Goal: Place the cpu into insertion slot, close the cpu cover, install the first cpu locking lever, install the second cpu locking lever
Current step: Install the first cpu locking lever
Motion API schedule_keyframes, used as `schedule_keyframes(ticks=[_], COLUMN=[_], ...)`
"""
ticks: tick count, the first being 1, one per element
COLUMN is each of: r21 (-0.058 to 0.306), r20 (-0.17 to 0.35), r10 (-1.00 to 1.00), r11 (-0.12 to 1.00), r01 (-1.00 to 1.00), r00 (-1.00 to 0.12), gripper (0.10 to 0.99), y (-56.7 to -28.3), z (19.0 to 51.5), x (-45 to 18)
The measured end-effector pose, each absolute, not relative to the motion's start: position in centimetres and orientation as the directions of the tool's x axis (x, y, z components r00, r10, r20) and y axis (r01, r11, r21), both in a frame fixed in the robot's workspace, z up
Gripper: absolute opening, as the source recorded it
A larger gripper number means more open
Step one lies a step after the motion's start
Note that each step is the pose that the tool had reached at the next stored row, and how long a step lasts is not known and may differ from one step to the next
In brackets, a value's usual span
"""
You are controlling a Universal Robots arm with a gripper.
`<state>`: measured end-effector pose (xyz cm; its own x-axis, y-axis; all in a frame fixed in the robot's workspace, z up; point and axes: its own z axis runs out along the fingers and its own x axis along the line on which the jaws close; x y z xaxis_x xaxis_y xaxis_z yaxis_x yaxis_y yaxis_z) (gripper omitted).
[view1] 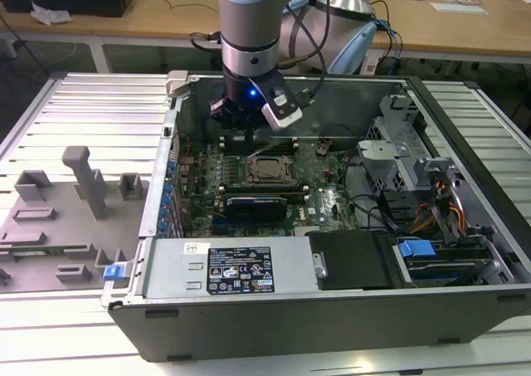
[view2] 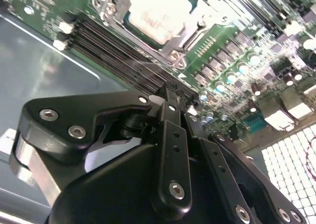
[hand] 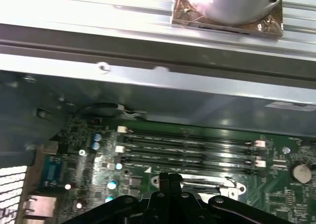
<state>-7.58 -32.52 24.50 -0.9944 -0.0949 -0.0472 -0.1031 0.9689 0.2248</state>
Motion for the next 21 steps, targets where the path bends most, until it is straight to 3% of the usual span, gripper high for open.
schedule_keyframes(ticks=[14,21], r21=[0.226,0.201], r20=[-0.047,-0.07], r10=[-0.095,-0.092], r11=[0.969,0.974], r01=[-0.103,-0.105], r00=[-0.994,-0.993], gripper=[0.106,0.106], y=[-32.5,-32.5], z=[24.5,24.3], x=[-5.1,-5.1])
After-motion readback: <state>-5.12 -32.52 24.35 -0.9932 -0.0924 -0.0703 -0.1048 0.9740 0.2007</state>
